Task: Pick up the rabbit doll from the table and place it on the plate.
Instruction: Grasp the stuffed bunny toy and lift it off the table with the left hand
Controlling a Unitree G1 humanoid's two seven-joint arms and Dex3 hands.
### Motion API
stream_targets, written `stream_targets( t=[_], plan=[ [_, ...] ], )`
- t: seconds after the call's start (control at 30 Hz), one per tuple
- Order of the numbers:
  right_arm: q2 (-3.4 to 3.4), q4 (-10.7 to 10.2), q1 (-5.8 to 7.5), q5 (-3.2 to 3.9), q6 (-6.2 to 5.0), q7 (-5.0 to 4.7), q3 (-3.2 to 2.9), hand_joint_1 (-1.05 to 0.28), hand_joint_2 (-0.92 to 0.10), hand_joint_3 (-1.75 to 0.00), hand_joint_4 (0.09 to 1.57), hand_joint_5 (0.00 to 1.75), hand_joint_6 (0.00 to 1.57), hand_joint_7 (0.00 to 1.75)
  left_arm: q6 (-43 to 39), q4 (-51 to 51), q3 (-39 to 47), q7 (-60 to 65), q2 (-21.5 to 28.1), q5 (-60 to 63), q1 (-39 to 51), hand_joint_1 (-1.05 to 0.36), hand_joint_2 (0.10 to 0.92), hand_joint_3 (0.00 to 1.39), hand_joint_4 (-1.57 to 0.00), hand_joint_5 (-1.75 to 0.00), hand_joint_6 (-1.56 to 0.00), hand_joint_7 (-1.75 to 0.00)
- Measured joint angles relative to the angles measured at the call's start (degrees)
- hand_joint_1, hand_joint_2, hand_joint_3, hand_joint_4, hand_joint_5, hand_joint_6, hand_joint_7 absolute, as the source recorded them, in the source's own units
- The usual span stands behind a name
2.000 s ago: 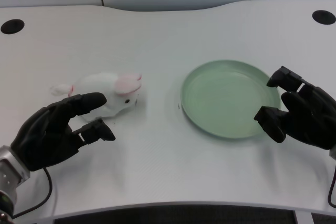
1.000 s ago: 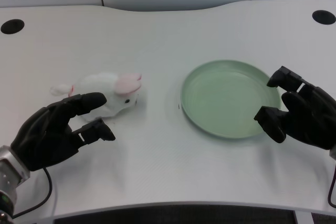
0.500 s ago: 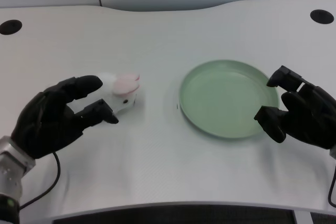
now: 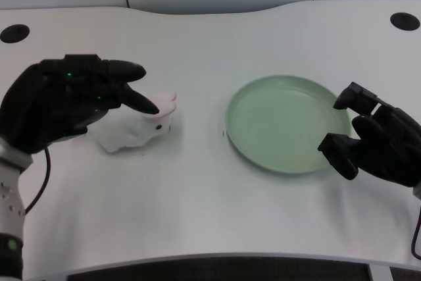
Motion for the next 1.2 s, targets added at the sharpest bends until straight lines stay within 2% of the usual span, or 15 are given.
stream_targets(
  t=[0.17,0.3,0.43,0.57,0.67,0.83,1.2],
  plan=[
    [0.0,0.0,0.01,-0.04,-0.01,-0.07,-0.01,-0.56,-0.92,-0.06,1.02,1.75,0.79,1.75,-15.5,4.8,-1.9,6.5,1.4,7.2,-3.3,-0.67,0.915,0.01,-0.73,-0.05,-0.68,0.0],
    [0.0,0.0,0.04,-0.03,0.11,0.07,-0.07,-0.54,-0.92,-0.06,1.02,1.75,0.78,1.75,-27.0,14.9,-4.2,12.6,4.2,15.2,-8.2,-0.67,0.921,0.01,-0.63,0.0,-0.6,0.0],
    [-0.01,0.0,0.07,-0.02,0.39,0.09,-0.08,-0.55,-0.92,-0.06,1.03,1.75,0.79,1.75,-33.1,25.5,-7.3,20.9,7.1,22.8,-13.7,-0.71,0.921,0.03,-0.58,0.0,-0.53,0.0],
    [-0.01,0.0,0.08,-0.02,0.52,0.04,-0.09,-0.55,-0.92,-0.05,1.04,1.75,0.8,1.75,-36.7,31.5,-12.0,31.4,9.5,32.1,-17.1,-0.76,0.921,0.05,-0.48,0.0,-0.46,0.0],
    [0.0,0.0,0.07,-0.02,0.52,0.14,-0.1,-0.56,-0.92,-0.06,1.04,1.75,0.8,1.75,-36.9,34.3,-16.5,41.6,11.0,40.1,-19.1,-0.83,0.921,0.08,-0.37,0.0,-0.38,0.0],
    [0.04,-0.1,0.08,-0.02,0.43,0.13,-0.11,-0.56,-0.92,-0.05,1.04,1.75,0.79,1.75,-33.0,38.4,-23.4,54.2,11.5,49.1,-21.5,-0.9,0.921,0.13,-0.3,0.0,-0.31,0.0],
    [0.07,-0.3,0.14,-0.02,0.29,0.07,-0.12,-0.55,-0.92,-0.06,1.02,1.75,0.77,1.75,-17.0,45.0,-34.6,66.5,8.9,58.5,-25.3,-0.93,0.921,0.07,-0.28,0.0,-0.27,0.0]
  ],
)
